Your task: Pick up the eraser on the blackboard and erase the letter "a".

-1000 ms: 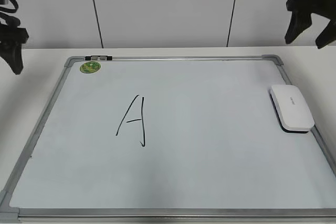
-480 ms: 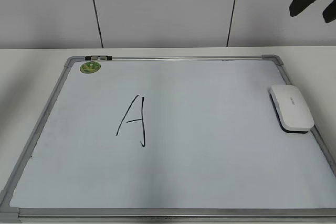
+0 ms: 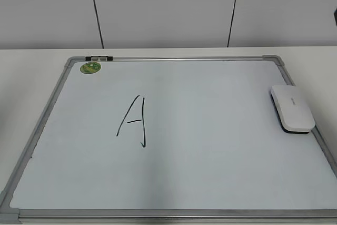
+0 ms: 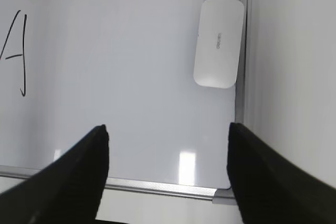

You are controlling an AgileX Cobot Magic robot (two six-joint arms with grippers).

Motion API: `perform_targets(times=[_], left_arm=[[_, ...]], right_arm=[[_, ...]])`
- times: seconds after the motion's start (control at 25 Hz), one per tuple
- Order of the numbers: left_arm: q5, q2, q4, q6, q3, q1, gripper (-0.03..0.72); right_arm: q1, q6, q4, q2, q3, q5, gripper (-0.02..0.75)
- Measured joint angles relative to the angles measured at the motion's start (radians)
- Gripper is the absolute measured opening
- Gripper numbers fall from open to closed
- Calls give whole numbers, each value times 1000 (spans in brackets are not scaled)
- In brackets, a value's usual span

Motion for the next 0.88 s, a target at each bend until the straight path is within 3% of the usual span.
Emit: perform_targets(times=[0.48, 0.88], left_arm=[[-14, -408, -7, -4, 279, -64, 442], [-17, -671, -12, -5, 494, -108, 442]], right_arm=[[0, -34, 0, -415, 506, -116, 519], [0, -38, -2, -665, 744, -130, 519]])
